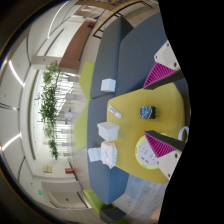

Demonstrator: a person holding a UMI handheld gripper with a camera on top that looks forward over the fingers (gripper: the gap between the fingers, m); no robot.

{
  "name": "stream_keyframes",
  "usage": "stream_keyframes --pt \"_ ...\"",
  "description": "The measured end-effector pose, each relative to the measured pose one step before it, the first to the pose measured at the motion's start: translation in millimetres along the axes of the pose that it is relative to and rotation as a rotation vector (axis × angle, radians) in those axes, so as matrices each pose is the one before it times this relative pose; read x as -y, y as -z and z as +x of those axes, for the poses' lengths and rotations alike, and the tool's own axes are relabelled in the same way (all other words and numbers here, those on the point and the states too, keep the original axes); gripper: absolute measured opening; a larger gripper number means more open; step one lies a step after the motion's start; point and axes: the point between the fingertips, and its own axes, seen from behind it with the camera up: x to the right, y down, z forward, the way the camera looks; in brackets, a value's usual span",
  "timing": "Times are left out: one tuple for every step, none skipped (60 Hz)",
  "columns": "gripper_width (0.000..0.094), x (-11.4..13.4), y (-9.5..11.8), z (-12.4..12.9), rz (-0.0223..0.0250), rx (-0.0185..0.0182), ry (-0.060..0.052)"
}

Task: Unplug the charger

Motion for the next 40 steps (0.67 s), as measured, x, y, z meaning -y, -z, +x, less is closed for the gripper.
stream_keyframes --pt "0.0853 1.23 13.25 -0.18 0.00801 0.00100 0.0004" --pt "0.0851 0.84 13.14 0.12 0.00607 0.00154 -0.0007" --pt "0.0851 0.40 12.59 -0.16 0.00410 0.00168 -0.0017" --pt "0.0851 -0.02 11.60 -0.58 0.00241 0.00158 -0.0014" --pt "0.0850 -0.27 11.38 -0.34 0.00184 0.00244 -0.0016" --pt "0.0851 -0.29 10.56 -0.54 0.00229 0.00218 -0.0026" --pt "0.0852 -0.36 10.22 -0.46 0.00329 0.00241 -0.0023" --pt "0.0851 -4.57 5.17 -2.63 0.00893 -0.00159 -0.0035" --pt "0.0851 -0.07 8.02 -1.06 0.00333 -0.00025 -0.0016" --pt "0.0852 -2.75 -4.12 -3.18 0.00627 -0.00046 0.0005" --pt "0.0853 0.10 7.88 -2.02 0.00569 0.00004 0.0022" --pt "0.0854 -0.45 7.14 -2.38 0.00837 0.00018 0.0036" --pt "0.0854 0.58 6.85 -2.27 0.00955 0.00059 0.0056" --pt "0.0853 1.73 6.52 -2.85 0.01083 0.00186 0.0074" --pt "0.0853 1.79 6.04 -2.88 0.01061 0.00220 0.0079" --pt "0.0851 1.65 5.84 -3.48 0.01020 0.00175 0.0084" --pt "0.0852 1.87 5.29 -3.61 0.00841 0.00146 0.0079" --pt "0.0851 1.30 4.73 -4.09 0.00570 0.00282 0.0081" --pt "0.0853 1.17 4.45 -4.01 0.00440 0.00283 0.0075" --pt "0.0852 0.88 3.48 -4.43 0.00402 0.00350 0.0061" --pt "0.0851 1.30 3.33 -4.58 0.00418 0.00506 0.0048" --pt "0.0852 1.15 3.06 -5.17 0.00455 0.00698 0.0043" --pt "0.0853 3.84 19.27 -2.28 0.00373 0.00897 0.0037" --pt "0.0849 -4.36 -3.90 -5.22 0.00688 0.00586 0.0035" --pt "0.0848 0.19 3.41 -3.90 0.00559 0.00513 0.0034" --pt "0.0848 0.67 4.10 -3.65 0.00629 0.00388 0.0046" --pt "0.0847 0.89 3.85 -3.46 0.00594 0.00192 0.0067" --pt "0.0848 0.89 3.60 -2.87 0.00645 -0.00073 0.0096" --pt "0.0846 1.37 2.78 -2.09 0.00685 -0.00532 0.0121" --pt "0.0846 1.57 2.38 -2.17 0.00660 -0.00956 0.0143" --pt "0.0846 1.17 1.73 -1.20 0.00429 -0.00984 0.0131" --pt "0.0845 3.50 1.48 1.69 0.00028 -0.00358 0.0046" --pt "0.0847 0.13 1.19 -2.95 -0.00218 0.00529 -0.0093" --pt "0.0848 -0.05 0.87 -2.61 0.00037 0.00546 -0.0052" --pt "0.0849 -0.20 1.27 -2.40 0.00175 0.00428 0.0001" --pt "0.0843 -0.47 0.78 -2.27 -0.00008 0.00451 -0.0012" --pt "0.0843 -1.31 0.03 -2.06 -0.00135 0.00352 -0.0024" --pt "0.0844 -1.25 0.40 -1.58 -0.00143 0.00400 -0.0036" --pt "0.0843 -0.87 0.45 -1.96 -0.00020 0.00579 -0.0048" --pt "0.0845 -1.12 -0.33 -2.37 -0.00044 0.00772 -0.0057"
